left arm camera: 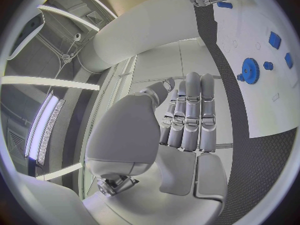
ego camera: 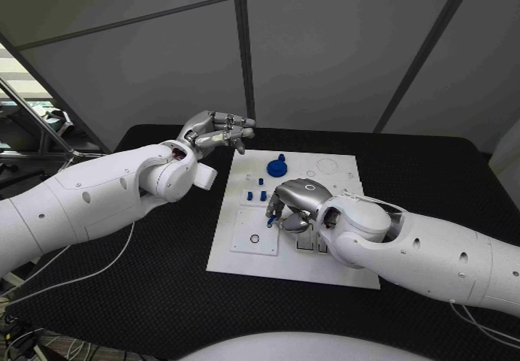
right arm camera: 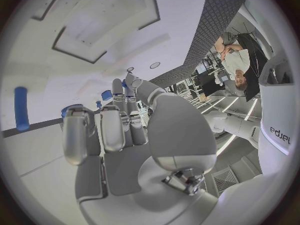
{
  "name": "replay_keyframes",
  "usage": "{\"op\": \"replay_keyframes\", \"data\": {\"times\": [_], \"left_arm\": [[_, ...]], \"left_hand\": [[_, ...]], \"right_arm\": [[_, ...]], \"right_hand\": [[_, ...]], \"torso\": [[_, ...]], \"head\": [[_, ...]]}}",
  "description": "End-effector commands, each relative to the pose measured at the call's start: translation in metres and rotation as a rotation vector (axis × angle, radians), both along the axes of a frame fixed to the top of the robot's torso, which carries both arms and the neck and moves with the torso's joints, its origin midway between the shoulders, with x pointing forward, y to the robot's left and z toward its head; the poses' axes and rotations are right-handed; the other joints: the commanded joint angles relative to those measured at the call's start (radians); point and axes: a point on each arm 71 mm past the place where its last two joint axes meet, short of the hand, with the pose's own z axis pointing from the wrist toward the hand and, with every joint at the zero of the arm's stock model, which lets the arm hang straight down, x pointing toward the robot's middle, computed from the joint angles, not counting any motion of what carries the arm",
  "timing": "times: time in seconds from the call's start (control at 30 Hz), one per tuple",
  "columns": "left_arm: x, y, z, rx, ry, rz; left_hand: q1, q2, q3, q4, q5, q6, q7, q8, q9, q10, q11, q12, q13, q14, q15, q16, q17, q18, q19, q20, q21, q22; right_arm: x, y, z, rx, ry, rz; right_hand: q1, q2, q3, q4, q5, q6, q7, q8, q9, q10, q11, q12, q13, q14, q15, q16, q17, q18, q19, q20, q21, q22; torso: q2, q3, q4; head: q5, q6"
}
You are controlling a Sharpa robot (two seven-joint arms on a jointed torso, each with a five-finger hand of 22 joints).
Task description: Assemble the parts on the task board
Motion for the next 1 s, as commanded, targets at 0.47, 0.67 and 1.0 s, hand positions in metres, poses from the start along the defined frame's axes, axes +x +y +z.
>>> {"op": "replay_keyframes", "data": {"times": [0.47,0.67,1.0], "left_arm": [[0.0001,-0.0008,0.0010,-0.007,0.003,-0.010],[0.0004,-0.0004,0.0007,-0.006,0.003,-0.009],[0.0007,-0.0009,0.0005,-0.006,0.005,-0.011]], "left_hand": [[0.000,0.005,0.001,-0.006,0.003,0.000,0.004,-0.004,0.002,-0.007,0.000,-0.002,0.002,0.003,0.007,-0.003,-0.002,-0.013,-0.003,0.004,-0.004,-0.001],[0.001,0.005,0.000,-0.007,0.003,-0.001,0.005,-0.006,0.001,-0.009,0.001,-0.002,0.002,0.003,0.007,-0.005,-0.003,-0.013,-0.003,0.004,-0.005,-0.002],[0.001,0.005,0.000,-0.007,0.003,-0.001,0.005,-0.006,0.001,-0.009,0.001,-0.002,0.002,0.003,0.007,-0.005,-0.003,-0.013,-0.003,0.004,-0.005,-0.002]], "right_arm": [[-0.0032,0.0040,-0.0007,-0.069,-0.010,0.023],[-0.0042,0.0050,0.0000,-0.076,-0.018,0.026],[-0.0057,0.0083,0.0030,-0.085,-0.064,0.024]], "right_hand": [[-0.011,-0.006,0.001,0.011,-0.011,0.011,-0.002,0.004,0.003,-0.001,-0.002,-0.003,-0.002,0.032,-0.008,0.001,0.003,-0.007,0.032,-0.007,0.007,0.086],[-0.011,-0.006,0.001,0.012,-0.013,0.012,-0.002,0.004,0.003,-0.001,-0.003,-0.003,-0.002,0.032,-0.008,0.000,0.002,-0.008,0.033,-0.007,0.009,0.088],[-0.012,-0.007,0.001,0.015,-0.015,0.013,-0.003,0.004,0.004,0.000,-0.003,-0.003,-0.002,0.032,-0.008,0.000,0.001,-0.009,0.036,-0.008,0.012,0.095]], "torso": [[0.000,-0.0003,0.0006],[0.000,0.0001,0.0006],[0.000,0.0002,0.0001]], "head": [[0.004,-0.005],[0.005,-0.006],[0.004,-0.004]]}}
